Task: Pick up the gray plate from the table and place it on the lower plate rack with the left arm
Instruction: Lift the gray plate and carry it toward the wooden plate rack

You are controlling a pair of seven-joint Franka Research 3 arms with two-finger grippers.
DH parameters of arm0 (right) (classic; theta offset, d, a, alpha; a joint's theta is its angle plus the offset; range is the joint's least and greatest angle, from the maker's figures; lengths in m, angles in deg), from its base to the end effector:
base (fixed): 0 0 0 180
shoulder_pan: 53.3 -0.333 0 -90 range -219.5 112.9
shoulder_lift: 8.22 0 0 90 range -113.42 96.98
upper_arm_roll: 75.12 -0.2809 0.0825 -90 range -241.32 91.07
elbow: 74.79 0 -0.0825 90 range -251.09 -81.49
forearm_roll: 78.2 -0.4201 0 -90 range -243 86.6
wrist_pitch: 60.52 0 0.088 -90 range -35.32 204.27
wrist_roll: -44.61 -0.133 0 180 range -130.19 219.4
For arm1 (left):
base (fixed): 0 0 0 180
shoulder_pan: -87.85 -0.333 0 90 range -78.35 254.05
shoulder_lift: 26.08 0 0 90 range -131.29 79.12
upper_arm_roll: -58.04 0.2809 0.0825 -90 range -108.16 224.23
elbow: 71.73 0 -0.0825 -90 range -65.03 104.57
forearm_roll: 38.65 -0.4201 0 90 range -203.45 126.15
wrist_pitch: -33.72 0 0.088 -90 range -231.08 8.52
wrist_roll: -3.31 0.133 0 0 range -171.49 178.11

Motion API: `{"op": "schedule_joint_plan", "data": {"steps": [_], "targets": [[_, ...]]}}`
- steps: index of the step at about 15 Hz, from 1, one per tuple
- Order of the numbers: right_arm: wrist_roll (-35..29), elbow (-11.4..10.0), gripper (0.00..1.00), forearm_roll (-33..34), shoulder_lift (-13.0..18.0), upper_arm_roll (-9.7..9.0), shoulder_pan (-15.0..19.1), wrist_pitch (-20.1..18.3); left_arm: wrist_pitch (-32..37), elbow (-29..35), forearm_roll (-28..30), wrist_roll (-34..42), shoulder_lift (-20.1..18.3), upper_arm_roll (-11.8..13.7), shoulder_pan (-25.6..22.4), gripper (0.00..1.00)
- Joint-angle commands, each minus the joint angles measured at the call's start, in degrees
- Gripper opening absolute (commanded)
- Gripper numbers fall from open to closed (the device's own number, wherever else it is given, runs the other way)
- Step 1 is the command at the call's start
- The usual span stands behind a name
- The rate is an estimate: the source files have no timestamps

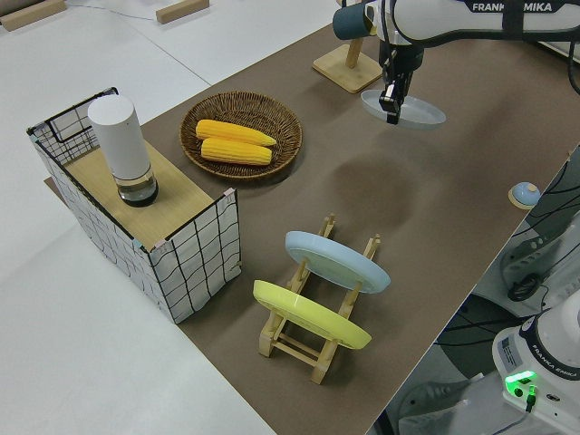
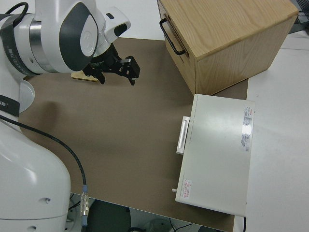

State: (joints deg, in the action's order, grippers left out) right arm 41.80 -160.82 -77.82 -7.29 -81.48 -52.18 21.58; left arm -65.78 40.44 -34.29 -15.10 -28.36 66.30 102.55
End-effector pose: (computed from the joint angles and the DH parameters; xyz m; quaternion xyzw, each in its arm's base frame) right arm 0.5681 0.0516 0.5958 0.9994 0.0208 -0.0259 0.0060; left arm 0.5526 -0.0709 0.4051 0.9886 0.1130 -0.0971 0.0192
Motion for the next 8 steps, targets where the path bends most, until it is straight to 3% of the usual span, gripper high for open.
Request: {"op": "schedule_joint_plan", "data": {"steps": [1,4,8], "targets": [[-0.53,0.42,0.990,-1.09,0.12,-1.03,1.43,-0.89,3.95,-4.14,-0.40,-0.21,-0.27,0.52,-0.11,0.00],[-0.53,0.42,0.990,-1.09,0.12,-1.03,1.43,-0.89,5.80,-5.64,-0.93,-0.39,-0.63,0.44,-0.02,0.00],[-0.53,0.42,0.987,-1.09,0.12,-1.03,1.43,-0.89,8.00,-6.43,-5.84,-0.04,-1.06,0.52,-0.28,0.00]]}}
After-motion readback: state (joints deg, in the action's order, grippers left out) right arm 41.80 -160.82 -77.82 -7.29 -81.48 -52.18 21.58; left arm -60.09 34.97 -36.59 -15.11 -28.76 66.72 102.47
